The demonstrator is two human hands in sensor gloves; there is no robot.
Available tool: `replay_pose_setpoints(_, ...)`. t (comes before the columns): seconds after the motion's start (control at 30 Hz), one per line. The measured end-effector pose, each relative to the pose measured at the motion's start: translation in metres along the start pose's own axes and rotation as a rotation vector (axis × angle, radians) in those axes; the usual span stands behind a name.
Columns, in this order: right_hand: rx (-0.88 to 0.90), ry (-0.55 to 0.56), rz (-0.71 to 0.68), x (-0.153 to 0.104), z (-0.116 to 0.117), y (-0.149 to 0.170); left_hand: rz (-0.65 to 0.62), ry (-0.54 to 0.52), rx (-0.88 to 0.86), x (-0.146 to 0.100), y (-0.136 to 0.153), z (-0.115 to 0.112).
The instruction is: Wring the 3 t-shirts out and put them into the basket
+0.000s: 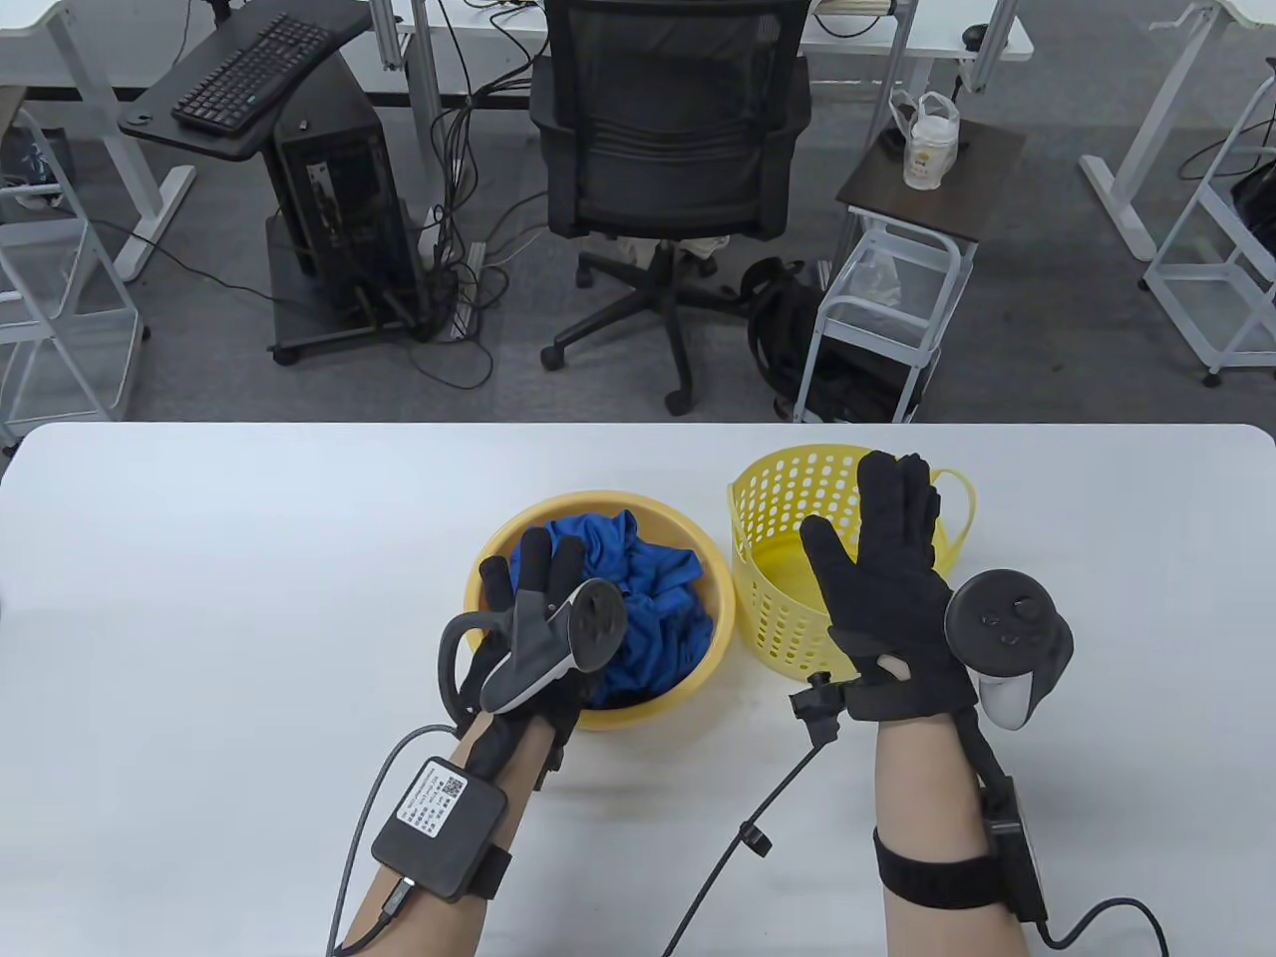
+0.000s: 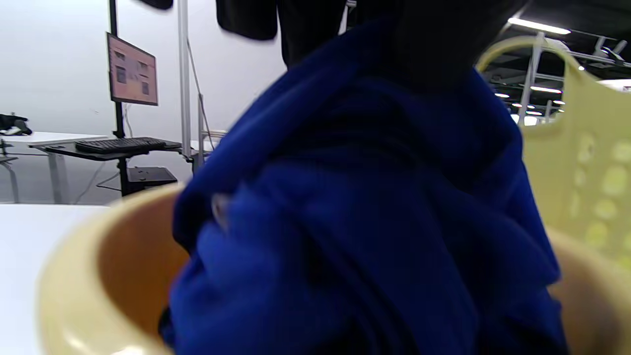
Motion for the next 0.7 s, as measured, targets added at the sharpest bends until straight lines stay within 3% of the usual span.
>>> replay_pose_setpoints(0.17,0.016,-0.022,-0.031,-0.001,0.002,-0.008,0.166,-0.119,-0.245,0.015,0.035,0.069)
replay_pose_setpoints(0.37,0.082,-0.081,-0.041,0.002,0.007,-0.005,0.32,-0.313,-0.577,0.013,0.073,0.151)
replay_pose_setpoints(0.53,0.036,-0.243,-0.036,0.009,0.024,0.0,0.303,-0.339,-0.853,0.004,0.075,0.196)
replay_pose_setpoints(0.7,0.022,-0.361,-0.016,0.015,0.042,0.013,0.168,-0.251,-1.044,-0.003,0.053,0.226)
Point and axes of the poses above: the tracker on the back of each hand, its own y axis roughly to the little-finger side, its own x axis roughly from the wrist to the fingertips, z = x × y, the point moved 3 cm from there along x, roughly from the wrist to the fingertips, and after that the axes turned 10 degrees about -y, right-handed, at the moved point
